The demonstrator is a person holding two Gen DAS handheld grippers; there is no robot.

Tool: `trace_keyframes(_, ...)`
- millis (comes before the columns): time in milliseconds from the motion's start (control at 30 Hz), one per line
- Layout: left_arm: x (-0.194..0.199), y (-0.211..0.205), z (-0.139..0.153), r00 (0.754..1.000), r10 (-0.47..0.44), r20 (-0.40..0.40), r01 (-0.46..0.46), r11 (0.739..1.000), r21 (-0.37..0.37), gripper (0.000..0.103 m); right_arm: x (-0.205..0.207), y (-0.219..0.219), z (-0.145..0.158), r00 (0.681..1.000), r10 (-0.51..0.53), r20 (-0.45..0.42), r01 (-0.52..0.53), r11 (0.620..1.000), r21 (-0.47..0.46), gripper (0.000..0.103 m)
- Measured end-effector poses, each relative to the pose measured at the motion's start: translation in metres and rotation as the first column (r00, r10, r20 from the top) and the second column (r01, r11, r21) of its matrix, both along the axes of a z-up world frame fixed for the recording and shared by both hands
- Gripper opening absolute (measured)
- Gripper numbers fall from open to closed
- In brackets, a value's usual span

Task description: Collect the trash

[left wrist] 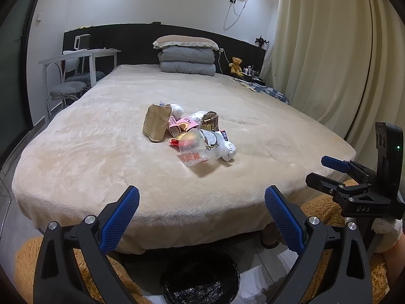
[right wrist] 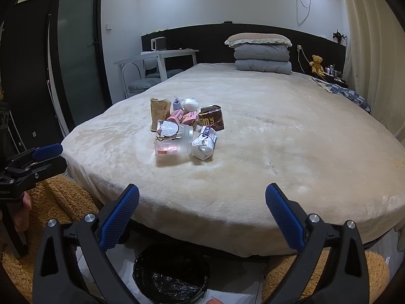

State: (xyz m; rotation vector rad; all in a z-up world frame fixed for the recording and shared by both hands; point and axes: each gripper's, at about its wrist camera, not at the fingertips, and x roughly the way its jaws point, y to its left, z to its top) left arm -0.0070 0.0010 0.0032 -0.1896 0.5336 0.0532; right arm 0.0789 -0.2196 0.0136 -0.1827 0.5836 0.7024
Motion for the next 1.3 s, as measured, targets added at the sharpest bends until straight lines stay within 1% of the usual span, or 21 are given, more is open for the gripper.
trace_keyframes(200,0.004,0.003,-0.001,1.000,-0.016,-0.012,0.016,1.000,-0.022,0.096,0.012,0.017,0.000,0.999,0.035,-0.022,-0.035,0.999,-0.011,0.099)
trace_keyframes(467,0.014,0.010,-0.001,0.999,-0.024,-0.033,0.022,0.999,-0.044,0.096,0.044,0.040,0.001,0.992,0.088,-0.094,-0.089,0.996,0.003,0.099)
trace_keyframes(567,0.021,0.013,-0.002,0.998,-0.022,-0.053,0.019,0.999,-0.050,0.096,0.057,0.051,0.001,0.987,0.106,-0.122,-0.106,0.994,0.005,0.099)
trace_keyframes(700,0.028,0.021,-0.001,0.998,-0.022,-0.056,0.018,0.998,-0.066,0.096,0.066,0.068,-0.002,0.979,0.147,-0.138,-0.149,0.989,0.000,0.099)
trace_keyframes(800,0.036,0.029,-0.001,0.998,-0.016,-0.068,0.009,0.995,-0.096,0.096,0.076,0.080,-0.004,0.972,0.176,-0.158,-0.178,0.984,0.001,0.099)
trace_keyframes(867,0.039,0.036,0.000,0.998,-0.005,-0.070,-0.003,0.993,-0.121,0.096,0.085,0.088,-0.006,0.964,0.189,-0.186,-0.189,0.982,0.015,0.099)
trace_keyframes(1000,0.045,0.051,0.005,0.998,0.002,-0.055,-0.011,0.986,-0.168,0.096,0.106,0.100,-0.007,0.954,0.194,-0.227,-0.191,0.981,0.037,0.099)
trace_keyframes(1200,0.054,0.072,0.013,0.998,0.035,-0.044,-0.043,0.983,-0.180,0.096,0.129,0.119,-0.011,0.937,0.215,-0.276,-0.208,0.977,0.052,0.099)
trace_keyframes(1300,0.057,0.083,0.017,0.999,0.035,-0.023,-0.039,0.979,-0.200,0.096,0.134,0.131,-0.015,0.935,0.224,-0.273,-0.224,0.974,0.031,0.097)
